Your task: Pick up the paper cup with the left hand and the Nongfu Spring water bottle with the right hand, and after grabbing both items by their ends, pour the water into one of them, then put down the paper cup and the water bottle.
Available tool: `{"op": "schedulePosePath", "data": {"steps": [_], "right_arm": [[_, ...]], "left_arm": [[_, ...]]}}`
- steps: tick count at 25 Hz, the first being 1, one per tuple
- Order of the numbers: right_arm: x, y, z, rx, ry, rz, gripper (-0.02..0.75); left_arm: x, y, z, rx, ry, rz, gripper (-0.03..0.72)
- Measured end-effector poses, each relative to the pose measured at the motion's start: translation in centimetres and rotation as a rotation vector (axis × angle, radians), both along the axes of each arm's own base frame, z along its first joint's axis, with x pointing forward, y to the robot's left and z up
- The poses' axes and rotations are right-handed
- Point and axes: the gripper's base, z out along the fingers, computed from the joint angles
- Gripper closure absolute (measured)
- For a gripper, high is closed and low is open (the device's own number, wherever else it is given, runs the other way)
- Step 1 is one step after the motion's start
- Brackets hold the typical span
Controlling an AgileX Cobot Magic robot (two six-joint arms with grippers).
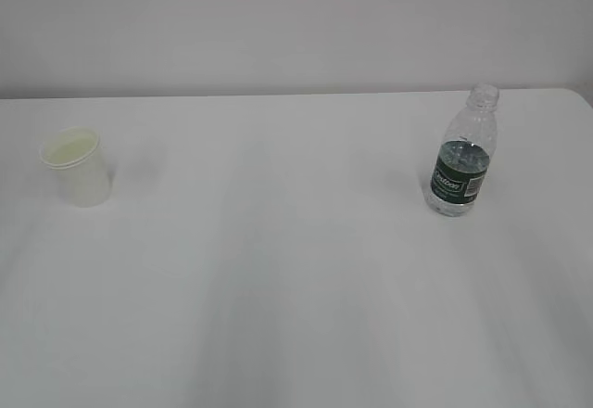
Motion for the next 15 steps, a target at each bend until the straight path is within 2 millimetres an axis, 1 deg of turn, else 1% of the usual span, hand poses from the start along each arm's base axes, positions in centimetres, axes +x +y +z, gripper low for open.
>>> {"op": "schedulePosePath", "data": {"steps": [6, 11, 15], "right_arm": [[-2.5, -0.8, -0.2, -0.033, 0.013, -0.049, 0.180], [-4.1, -1.6, -0.7, -0.024, 0.056, -0.122, 0.180], [-5.4, -2.1, -1.2, -0.012, 0.086, -0.160, 0.182]], "left_arm": [[-1.3, 0.3, -0.8, 0.000, 0.055, -0.002, 0.121], [-2.3, 0.4, -1.2, -0.014, 0.079, -0.010, 0.123], [-2.7, 0.4, -1.8, -0.022, 0.136, -0.023, 0.123]]}}
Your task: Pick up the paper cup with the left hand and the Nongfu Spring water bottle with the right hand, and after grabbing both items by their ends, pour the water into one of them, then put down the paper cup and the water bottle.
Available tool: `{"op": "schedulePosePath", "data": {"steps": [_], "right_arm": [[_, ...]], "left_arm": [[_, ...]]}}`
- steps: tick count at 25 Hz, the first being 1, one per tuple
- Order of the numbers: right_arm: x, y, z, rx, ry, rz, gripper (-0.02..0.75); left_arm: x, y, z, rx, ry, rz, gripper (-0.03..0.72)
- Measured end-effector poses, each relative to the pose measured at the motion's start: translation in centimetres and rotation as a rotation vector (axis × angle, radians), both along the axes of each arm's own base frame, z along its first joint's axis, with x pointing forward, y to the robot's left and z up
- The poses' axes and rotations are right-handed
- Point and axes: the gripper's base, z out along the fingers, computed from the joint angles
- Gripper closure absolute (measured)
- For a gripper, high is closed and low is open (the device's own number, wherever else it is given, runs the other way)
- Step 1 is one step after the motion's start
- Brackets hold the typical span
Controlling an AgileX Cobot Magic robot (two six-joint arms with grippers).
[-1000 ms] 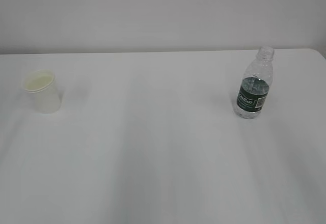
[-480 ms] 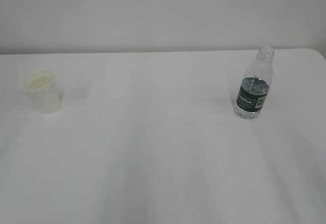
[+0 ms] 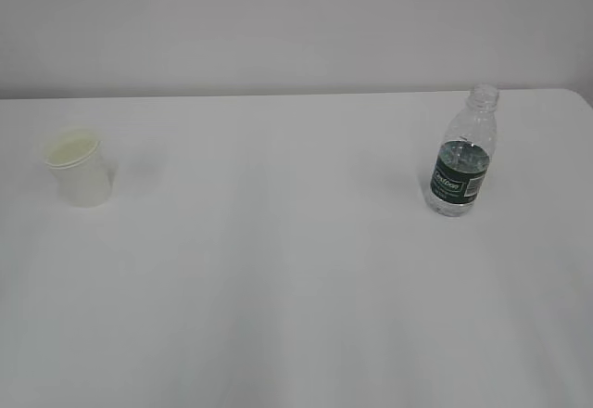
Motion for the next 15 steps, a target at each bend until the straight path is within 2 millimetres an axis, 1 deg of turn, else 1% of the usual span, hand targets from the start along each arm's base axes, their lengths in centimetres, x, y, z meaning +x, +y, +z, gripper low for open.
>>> {"op": "schedulePosePath", "data": {"steps": [11, 15], "right_arm": [[-3.3, -0.6, -1.9, 0.043, 0.109, -0.051, 0.183], [-4.2, -0.8, -2.0, 0.054, 0.127, -0.063, 0.183]], "left_arm": [[-0.5, -0.5, -1.4, -0.014, 0.162, -0.047, 0.133], [0.0, -0.6, -2.9, -0.008, 0.219, -0.050, 0.134]]}}
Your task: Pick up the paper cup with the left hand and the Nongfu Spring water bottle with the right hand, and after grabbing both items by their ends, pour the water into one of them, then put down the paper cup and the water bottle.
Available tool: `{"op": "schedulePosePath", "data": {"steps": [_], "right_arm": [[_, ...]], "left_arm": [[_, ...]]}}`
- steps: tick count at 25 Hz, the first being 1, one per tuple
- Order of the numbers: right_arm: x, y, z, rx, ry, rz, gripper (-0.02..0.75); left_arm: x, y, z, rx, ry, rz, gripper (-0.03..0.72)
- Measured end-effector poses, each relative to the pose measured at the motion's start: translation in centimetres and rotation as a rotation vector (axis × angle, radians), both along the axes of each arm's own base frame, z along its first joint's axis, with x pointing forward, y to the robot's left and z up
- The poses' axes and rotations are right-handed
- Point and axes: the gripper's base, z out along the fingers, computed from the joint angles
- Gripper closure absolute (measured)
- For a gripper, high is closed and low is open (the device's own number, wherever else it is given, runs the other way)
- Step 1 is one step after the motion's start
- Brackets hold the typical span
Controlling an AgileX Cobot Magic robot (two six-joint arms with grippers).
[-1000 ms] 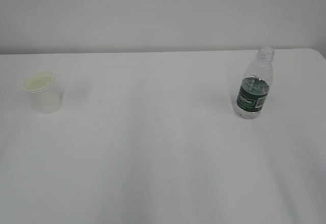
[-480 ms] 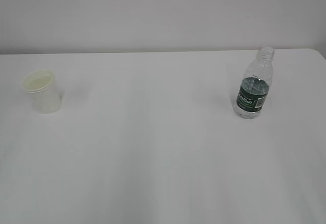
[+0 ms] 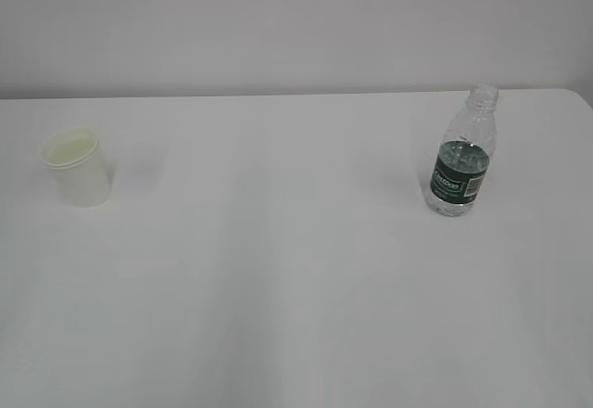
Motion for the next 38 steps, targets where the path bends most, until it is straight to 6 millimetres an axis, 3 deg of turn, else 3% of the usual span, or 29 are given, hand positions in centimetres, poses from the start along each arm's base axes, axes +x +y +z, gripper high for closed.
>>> {"op": "schedulePosePath", "data": {"steps": [8, 16, 26, 33, 38], "right_arm": [[-1.1, -0.2, -0.5, -0.003, 0.113, -0.012, 0.183], [-1.6, -0.3, -1.1, -0.008, 0.188, -0.017, 0.183], [-1.6, -0.3, -1.2, -0.008, 0.193, -0.018, 0.183], [-1.6, -0.3, -1.2, -0.010, 0.193, -0.017, 0.183], [-1.6, -0.2, -1.2, -0.008, 0.194, -0.016, 0.183]], "left_arm": [[0.5, -0.2, -2.4, 0.025, 0.105, -0.003, 0.138], [0.5, -0.1, -3.4, 0.043, 0.167, -0.005, 0.141], [0.2, -0.1, -3.3, 0.041, 0.151, -0.006, 0.150], [-2.0, 0.5, -3.3, 0.007, 0.014, -0.006, 0.157], [-2.2, 0.5, -3.3, 0.005, 0.006, -0.006, 0.160]]}}
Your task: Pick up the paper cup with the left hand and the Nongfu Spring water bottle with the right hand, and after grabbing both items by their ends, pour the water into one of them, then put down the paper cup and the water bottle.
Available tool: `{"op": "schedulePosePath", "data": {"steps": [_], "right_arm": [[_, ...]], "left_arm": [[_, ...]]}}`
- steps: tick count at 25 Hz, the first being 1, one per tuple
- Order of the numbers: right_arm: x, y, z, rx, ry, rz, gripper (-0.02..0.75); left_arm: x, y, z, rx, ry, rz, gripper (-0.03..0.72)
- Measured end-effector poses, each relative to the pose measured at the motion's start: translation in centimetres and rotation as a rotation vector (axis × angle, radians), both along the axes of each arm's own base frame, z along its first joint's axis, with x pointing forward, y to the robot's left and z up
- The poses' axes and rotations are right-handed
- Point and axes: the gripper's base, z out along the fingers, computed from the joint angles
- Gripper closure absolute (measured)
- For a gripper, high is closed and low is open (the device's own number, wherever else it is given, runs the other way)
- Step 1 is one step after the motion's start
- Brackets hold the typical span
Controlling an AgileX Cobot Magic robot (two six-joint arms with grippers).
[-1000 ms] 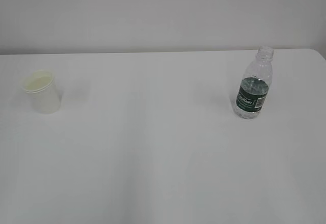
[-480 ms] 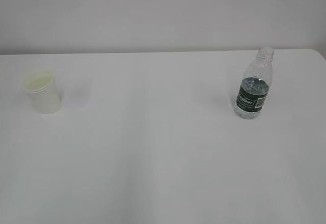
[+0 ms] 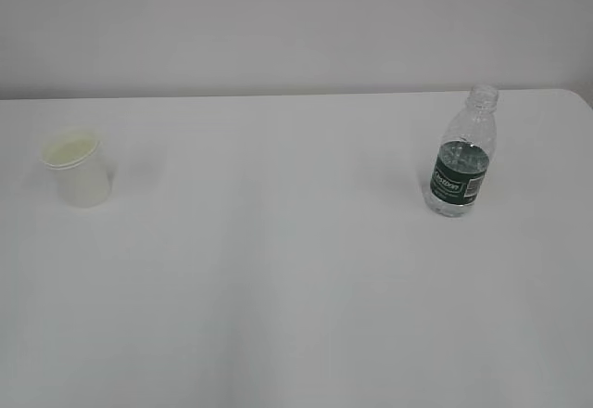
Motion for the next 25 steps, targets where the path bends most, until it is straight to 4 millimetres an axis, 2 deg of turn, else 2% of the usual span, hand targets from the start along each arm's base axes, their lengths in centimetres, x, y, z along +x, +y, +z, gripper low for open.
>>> {"op": "schedulePosePath", "data": {"steps": [20, 25], "right_arm": [[0.00, -0.03, 0.00, -0.003, 0.000, -0.002, 0.184], [0.00, -0.01, 0.00, -0.001, 0.000, -0.006, 0.184]], "left_arm": [[0.00, 0.00, 0.00, 0.000, 0.000, 0.000, 0.175], [-0.03, -0.18, 0.00, -0.011, 0.002, 0.069, 0.184]]}}
